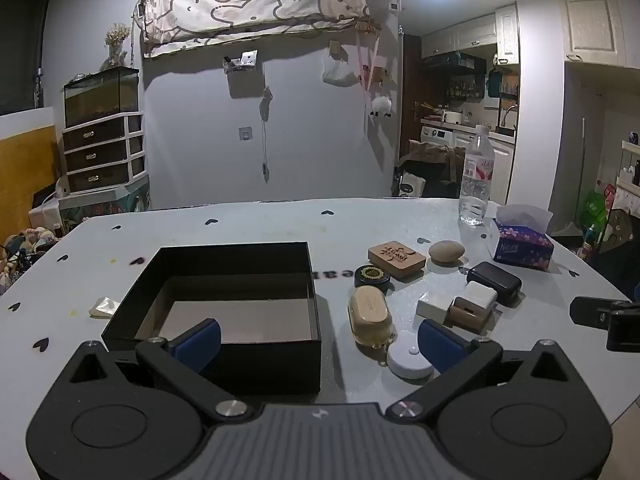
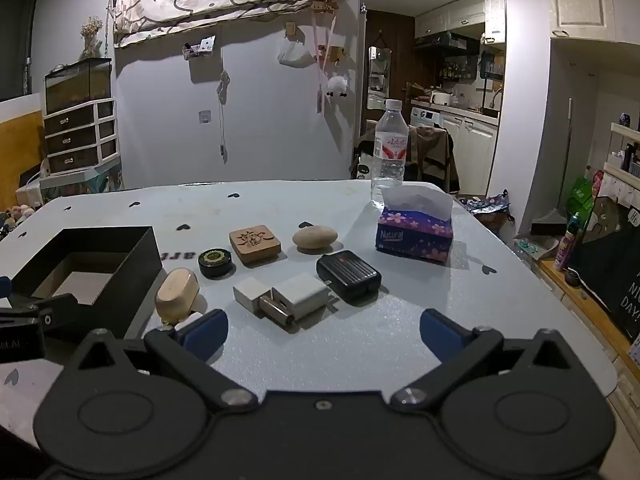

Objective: Organize rigid objects

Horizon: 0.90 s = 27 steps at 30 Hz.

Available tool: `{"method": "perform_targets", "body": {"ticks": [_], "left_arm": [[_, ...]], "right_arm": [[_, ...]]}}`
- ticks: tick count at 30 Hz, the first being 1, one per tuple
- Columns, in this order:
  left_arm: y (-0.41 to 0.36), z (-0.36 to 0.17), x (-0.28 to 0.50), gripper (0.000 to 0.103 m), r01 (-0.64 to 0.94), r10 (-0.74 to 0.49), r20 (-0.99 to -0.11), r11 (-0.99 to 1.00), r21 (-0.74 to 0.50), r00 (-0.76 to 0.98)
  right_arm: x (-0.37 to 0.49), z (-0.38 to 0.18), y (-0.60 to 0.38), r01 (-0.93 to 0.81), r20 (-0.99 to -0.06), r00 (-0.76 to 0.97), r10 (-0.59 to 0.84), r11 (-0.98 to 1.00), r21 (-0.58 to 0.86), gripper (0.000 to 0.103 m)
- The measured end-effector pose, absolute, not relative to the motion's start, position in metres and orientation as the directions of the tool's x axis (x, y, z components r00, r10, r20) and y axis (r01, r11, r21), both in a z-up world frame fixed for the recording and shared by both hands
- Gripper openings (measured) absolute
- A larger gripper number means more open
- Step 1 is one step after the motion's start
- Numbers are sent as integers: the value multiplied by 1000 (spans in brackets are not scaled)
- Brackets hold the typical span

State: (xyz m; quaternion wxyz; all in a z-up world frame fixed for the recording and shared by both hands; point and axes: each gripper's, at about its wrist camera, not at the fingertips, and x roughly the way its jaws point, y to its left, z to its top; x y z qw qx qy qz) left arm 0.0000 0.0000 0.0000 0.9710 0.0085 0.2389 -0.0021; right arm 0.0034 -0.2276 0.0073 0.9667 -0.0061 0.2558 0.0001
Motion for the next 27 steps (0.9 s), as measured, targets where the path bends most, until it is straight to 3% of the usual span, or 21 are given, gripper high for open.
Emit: {"method": "perform_targets", "body": {"ticks": [27], "left_arm": [[0, 0, 0, 103, 8, 1, -462, 1000, 16, 887]], "right_arm": [[5, 5, -227, -3, -499, 867, -4, 1000, -14, 103]]}}
